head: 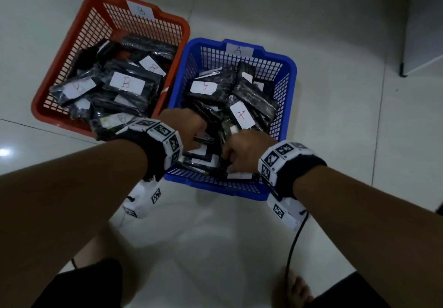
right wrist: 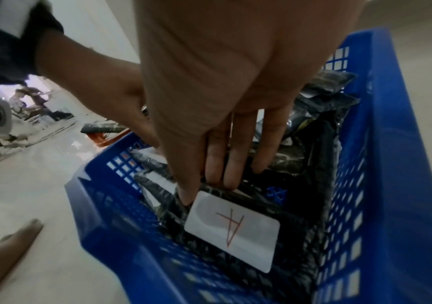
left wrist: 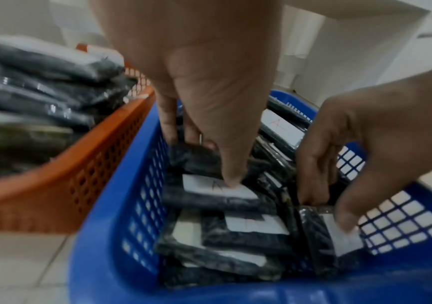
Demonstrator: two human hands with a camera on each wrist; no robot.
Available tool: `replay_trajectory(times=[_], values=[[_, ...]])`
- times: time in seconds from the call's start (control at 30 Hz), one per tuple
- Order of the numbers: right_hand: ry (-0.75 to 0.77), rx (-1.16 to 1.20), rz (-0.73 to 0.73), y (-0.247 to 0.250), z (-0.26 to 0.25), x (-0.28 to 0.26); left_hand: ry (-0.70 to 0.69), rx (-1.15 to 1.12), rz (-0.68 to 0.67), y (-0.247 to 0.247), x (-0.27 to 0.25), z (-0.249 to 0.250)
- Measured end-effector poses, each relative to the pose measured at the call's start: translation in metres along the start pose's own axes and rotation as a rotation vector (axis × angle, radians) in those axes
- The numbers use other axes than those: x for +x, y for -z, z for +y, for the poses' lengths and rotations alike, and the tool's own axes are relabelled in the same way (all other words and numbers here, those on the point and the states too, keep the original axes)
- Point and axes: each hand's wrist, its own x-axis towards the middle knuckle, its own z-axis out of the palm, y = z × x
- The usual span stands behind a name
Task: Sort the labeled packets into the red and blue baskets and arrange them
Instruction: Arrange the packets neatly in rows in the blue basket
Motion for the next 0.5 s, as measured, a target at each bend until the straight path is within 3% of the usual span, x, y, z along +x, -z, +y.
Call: replay_trajectory(times=[0.17,0.3,0.37,0.5], values=[[0.037,-0.104,0.001,-0.010,-0.004,0.007,-0.022,-0.079,-0.057,0.014,0.005,-0.007],[0.027,0.131,-0.027,-0.006,0.002,0.005,0.013,-0.139,-0.076,0.039,0.016,-0.016],[0.001,0.295,0.086,0.007,0.009,0.001,0.042,-0.158,-0.015,0.044,0.022,-0.017],[-0.119,0.536,0.486,0.043,0.028,-0.004,0.026,-0.283,0.068,0.052,0.030,-0.011]])
